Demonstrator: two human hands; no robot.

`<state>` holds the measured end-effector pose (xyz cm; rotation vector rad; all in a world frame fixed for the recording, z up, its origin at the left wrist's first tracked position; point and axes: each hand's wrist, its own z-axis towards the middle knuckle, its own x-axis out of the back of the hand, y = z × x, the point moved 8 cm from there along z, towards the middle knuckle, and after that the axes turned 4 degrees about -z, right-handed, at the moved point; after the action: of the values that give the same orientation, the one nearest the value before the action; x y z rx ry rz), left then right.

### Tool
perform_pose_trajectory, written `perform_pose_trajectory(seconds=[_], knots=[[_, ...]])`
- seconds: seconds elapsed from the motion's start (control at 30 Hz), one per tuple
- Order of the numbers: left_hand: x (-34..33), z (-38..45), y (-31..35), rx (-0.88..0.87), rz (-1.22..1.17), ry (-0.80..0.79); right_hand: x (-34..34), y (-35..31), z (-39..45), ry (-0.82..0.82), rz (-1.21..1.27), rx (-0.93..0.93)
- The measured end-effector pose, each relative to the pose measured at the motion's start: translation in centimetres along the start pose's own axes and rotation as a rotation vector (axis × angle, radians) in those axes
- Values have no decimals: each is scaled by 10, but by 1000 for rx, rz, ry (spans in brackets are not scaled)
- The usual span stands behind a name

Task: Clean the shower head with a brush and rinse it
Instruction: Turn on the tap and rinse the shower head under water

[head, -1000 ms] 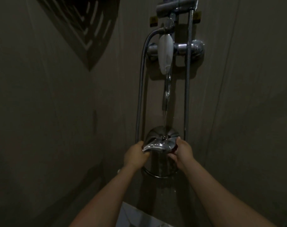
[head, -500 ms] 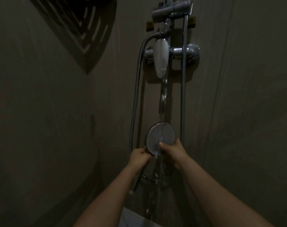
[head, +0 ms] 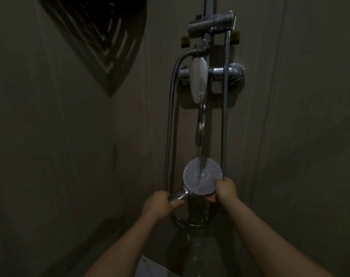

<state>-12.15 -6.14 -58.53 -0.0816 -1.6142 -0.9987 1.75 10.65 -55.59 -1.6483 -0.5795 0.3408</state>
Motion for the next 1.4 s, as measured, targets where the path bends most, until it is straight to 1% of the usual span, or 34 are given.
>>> perform_pose_trajectory(seconds=[0.03,0.07,0.1,0.13,0.17,0.23,0.3,0.37,0.47,0.53,0.67,0.8,0.97,1.07,1.17,1.3,1.33,1.4], knots=[[3,-2,-2,-2,-33,41,9,-15,-1,104,-126,94],[6,-4,-4,0,-60,87,18,-33,-3,222,-199,202],[9,-5,-6,2,-87,130,24,-54,-8,305,-202,302],[12,-7,-7,7,-115,167,29,-72,-13,331,-133,375],[15,-9,-8,14,-135,201,29,-91,-16,302,-32,430],[23,-12,-10,31,-138,263,22,-131,-19,159,97,507],[29,-13,-11,37,-122,300,10,-174,-30,-15,106,608],[30,-14,-11,39,-113,302,-2,-211,-43,-166,107,708],[28,-14,-9,43,-99,294,-17,-239,-60,-258,1,796],[26,-15,-5,27,-90,288,-23,-246,-65,-265,-18,789],[27,-17,-4,27,-88,300,-19,-244,-60,-215,-12,724],[25,-17,-3,41,-86,307,-23,-242,-59,-230,20,668],[24,-16,0,41,-97,306,-24,-242,-61,-238,-118,756],[25,-16,1,42,-77,322,-22,-240,-57,-180,-182,783],[25,-18,0,47,-44,334,-18,-237,-46,-112,-206,752],[26,-19,-8,56,-10,315,-9,-233,-38,66,-301,760],[25,-19,-12,74,-8,296,-8,-227,-36,84,-282,754],[25,-21,-19,103,-37,277,-12,-205,-32,47,-209,702]])
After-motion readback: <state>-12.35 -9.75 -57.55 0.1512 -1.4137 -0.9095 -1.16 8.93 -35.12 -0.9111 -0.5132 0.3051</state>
